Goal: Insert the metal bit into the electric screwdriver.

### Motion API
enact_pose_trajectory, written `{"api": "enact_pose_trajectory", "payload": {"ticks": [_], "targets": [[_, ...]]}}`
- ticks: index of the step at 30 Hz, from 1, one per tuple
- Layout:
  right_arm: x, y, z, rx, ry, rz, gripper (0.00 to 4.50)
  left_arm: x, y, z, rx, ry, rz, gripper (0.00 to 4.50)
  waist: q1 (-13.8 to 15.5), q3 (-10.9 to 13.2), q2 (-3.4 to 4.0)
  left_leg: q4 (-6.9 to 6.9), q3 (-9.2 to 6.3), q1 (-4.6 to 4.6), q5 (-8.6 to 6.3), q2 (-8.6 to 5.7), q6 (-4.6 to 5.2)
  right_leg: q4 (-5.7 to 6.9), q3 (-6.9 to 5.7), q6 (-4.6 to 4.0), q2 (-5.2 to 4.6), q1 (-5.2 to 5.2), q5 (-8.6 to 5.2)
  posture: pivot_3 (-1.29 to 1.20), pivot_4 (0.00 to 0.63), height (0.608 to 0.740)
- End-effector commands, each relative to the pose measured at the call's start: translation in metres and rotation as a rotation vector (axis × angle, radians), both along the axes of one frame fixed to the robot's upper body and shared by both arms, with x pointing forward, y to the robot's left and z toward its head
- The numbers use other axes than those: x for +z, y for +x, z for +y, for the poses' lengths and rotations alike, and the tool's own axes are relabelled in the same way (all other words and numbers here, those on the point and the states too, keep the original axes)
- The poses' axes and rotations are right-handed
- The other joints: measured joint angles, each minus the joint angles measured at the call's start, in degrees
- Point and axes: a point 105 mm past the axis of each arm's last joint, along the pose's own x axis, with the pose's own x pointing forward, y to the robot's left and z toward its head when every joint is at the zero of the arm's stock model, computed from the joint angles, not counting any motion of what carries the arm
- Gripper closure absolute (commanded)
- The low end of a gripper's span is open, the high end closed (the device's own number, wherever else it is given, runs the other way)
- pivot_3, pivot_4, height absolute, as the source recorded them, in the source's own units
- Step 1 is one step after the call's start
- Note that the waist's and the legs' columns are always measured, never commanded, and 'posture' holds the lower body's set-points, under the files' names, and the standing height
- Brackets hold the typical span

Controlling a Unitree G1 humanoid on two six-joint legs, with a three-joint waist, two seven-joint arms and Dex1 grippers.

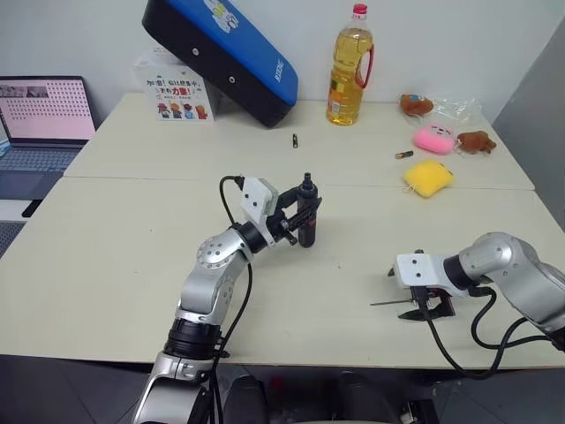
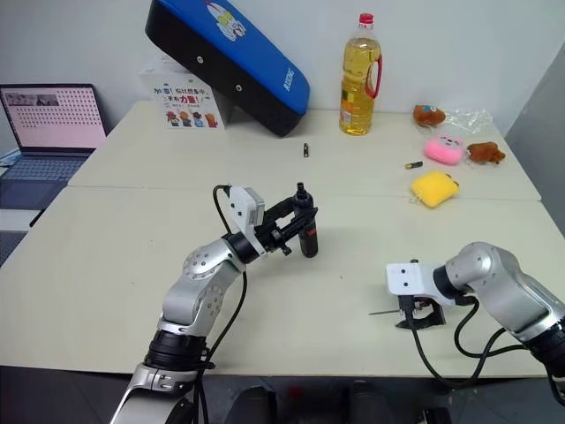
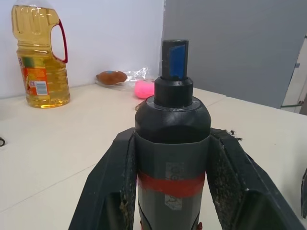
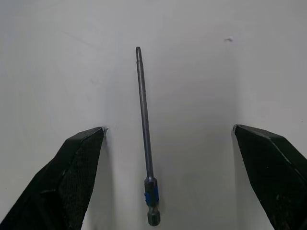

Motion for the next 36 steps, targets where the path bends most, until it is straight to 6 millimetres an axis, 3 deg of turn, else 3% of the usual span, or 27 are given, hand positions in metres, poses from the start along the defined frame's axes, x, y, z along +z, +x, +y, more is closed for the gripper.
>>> {"api": "enact_pose_trajectory", "payload": {"ticks": [1,16,22,25,27,31,34,36], "targets": [[-0.007,0.003,-0.001,-0.007,-0.033,-0.007,0.97,-0.002,-0.003,-0.002,-0.006,0.009,0.007,2.85,-0.09,-0.03,-0.04,-0.01,0.00,0.05,0.00,0.00,-0.01,0.00,0.00,0.00,0.00,0.03,0.00,0.00,0.150,0.740],[-0.022,-0.009,-0.001,0.040,-0.061,0.013,4.46,0.000,-0.005,-0.004,-0.010,0.015,0.004,2.85,-0.78,-0.31,-0.48,-0.03,-0.05,0.16,-0.02,0.00,-0.03,0.02,0.04,-0.03,0.04,0.10,0.00,0.00,0.150,0.740],[-0.021,-0.004,-0.012,0.022,-0.090,-0.012,4.49,-0.001,-0.006,-0.004,-0.014,0.018,0.007,2.85,-0.78,-0.36,-0.54,-0.03,-0.06,0.17,-0.03,0.00,-0.05,0.01,0.04,-0.03,0.04,0.12,0.00,0.00,0.150,0.740],[-0.011,0.001,-0.012,0.004,-0.068,-0.042,4.49,-0.002,-0.007,-0.004,-0.014,0.019,0.007,2.85,-0.78,-0.36,-0.54,-0.03,-0.06,0.17,-0.04,0.00,-0.05,0.01,0.05,-0.03,0.04,0.12,-0.01,0.00,0.150,0.740],[0.011,0.004,-0.002,-0.054,0.031,-0.061,4.49,-0.002,-0.007,-0.002,-0.010,0.022,0.005,2.85,-0.78,-0.34,-0.53,-0.03,-0.05,0.16,-0.04,0.00,-0.06,0.01,0.05,-0.04,0.03,0.12,-0.01,0.00,0.150,0.740],[0.104,0.026,0.045,-0.244,0.550,-0.135,4.49,0.001,-0.004,0.006,0.022,0.013,0.005,2.85,-1.37,-0.18,-0.33,-0.04,-0.04,0.10,-0.05,0.00,-0.08,0.02,0.09,-0.06,0.04,0.02,0.01,0.00,0.150,0.740],[0.167,0.046,0.064,-0.377,0.909,-0.206,4.49,0.006,-0.003,0.005,0.020,-0.005,0.002,2.85,-1.26,-0.08,-0.15,-0.21,-0.63,0.17,-0.08,-0.13,-0.11,0.03,0.26,-0.17,0.27,-0.03,0.05,0.00,0.150,0.740],[0.196,0.056,0.069,-0.457,1.082,-0.245,4.49,0.011,-0.002,0.003,0.013,-0.021,-0.005,2.85,-0.70,-0.08,-0.06,-0.36,-0.74,0.19,-0.07,-0.10,-0.11,0.05,0.24,-0.20,0.35,-0.08,0.06,0.00,0.150,0.740]]}}
